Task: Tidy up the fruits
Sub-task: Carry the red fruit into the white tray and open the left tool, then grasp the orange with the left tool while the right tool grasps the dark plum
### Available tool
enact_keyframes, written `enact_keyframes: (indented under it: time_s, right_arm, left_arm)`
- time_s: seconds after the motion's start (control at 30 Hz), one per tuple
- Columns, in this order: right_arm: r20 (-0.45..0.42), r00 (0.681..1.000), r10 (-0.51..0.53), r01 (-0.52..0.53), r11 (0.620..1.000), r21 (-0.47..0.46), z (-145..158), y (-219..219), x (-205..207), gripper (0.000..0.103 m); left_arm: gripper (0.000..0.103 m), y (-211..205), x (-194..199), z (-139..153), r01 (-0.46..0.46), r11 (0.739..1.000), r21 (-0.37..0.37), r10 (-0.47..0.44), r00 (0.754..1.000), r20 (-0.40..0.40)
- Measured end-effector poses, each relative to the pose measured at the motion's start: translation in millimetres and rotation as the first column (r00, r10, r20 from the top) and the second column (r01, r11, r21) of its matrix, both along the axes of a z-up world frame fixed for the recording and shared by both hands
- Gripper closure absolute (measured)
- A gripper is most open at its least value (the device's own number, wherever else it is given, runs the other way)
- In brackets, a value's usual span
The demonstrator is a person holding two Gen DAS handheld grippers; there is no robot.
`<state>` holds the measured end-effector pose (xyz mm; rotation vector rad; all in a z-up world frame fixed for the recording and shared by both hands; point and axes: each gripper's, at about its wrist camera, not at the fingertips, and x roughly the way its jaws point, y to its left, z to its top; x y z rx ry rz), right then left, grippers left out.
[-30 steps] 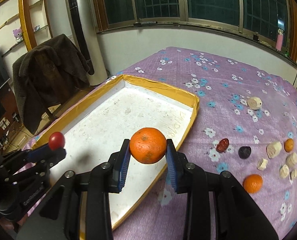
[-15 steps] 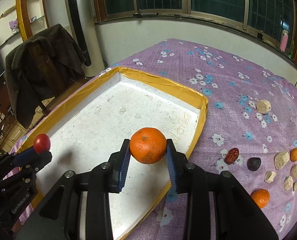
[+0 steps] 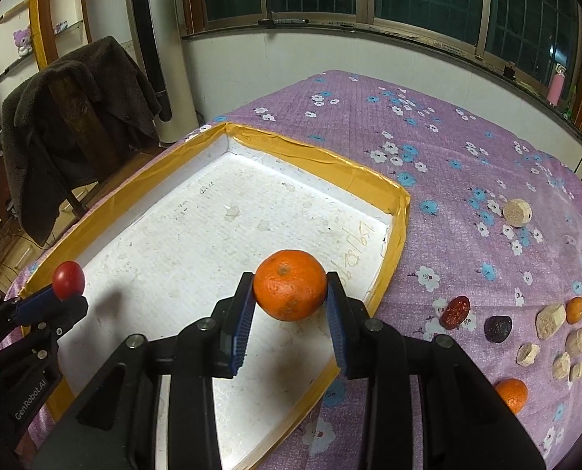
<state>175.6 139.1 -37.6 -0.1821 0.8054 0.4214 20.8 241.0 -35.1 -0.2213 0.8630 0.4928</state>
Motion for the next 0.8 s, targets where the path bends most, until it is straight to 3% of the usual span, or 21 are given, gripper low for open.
enact_keyframes:
  time_s: [0.03,0.1,0.17,0.23,0.37,0.47,0.63,0.7,0.8]
  right_arm:
    - [-0.001,1.000,0.000,0.000,1.000,-0.005,-0.5,0.2,0.7,0.061]
    - [0.002,1.000,-0.003,0.003,1.000,-0.009,-0.1,-0.2,0.7,0.031]
    - [0.017,1.000,-0.003,0.003,1.000,0.002,3.1,-2.0,-1.2,0.019]
    - [0.042,0.999,-0.010,0.009,1.000,0.015,10.2,-6.8,-6.3,0.019]
    - [0.082,0.995,-0.056,0.051,0.996,0.072,27.0,-34.3,-23.5,0.019]
    - [0.101,0.987,-0.123,0.110,0.985,0.133,36.9,-74.5,-46.1,0.019]
    - [0.130,0.962,-0.240,0.215,0.960,0.178,42.4,-155.6,-98.5,0.014]
    - [0.137,0.948,-0.286,0.259,0.947,0.188,41.3,-185.6,-116.5,0.008]
    - [0.148,0.912,-0.382,0.355,0.917,0.180,35.2,-239.2,-142.9,0.003]
  left_arm:
    - [0.064,0.9,-1.7,0.9,-0.005,1.000,-0.004,0.005,1.000,0.005]
    - [0.047,1.6,-6.3,4.4,-0.019,1.000,-0.006,0.019,1.000,0.016]
    - [0.045,0.5,-12.6,10.6,-0.024,1.000,0.001,0.024,0.999,0.047]
    - [0.042,-2.0,-21.2,19.7,-0.020,1.000,0.006,0.019,0.996,0.084]
    - [0.021,-16.8,-40.4,39.0,-0.029,0.999,0.018,0.025,0.978,0.206]
    - [0.020,-37.9,-46.4,47.8,0.018,1.000,0.019,-0.022,0.965,0.261]
    - [0.011,-92.8,-43.0,49.6,0.180,0.983,0.028,-0.180,0.946,0.270]
    - [0.006,-114.2,-41.2,47.3,0.248,0.968,0.027,-0.247,0.933,0.263]
    - [0.005,-147.7,-36.7,39.7,0.342,0.940,0.021,-0.337,0.911,0.240]
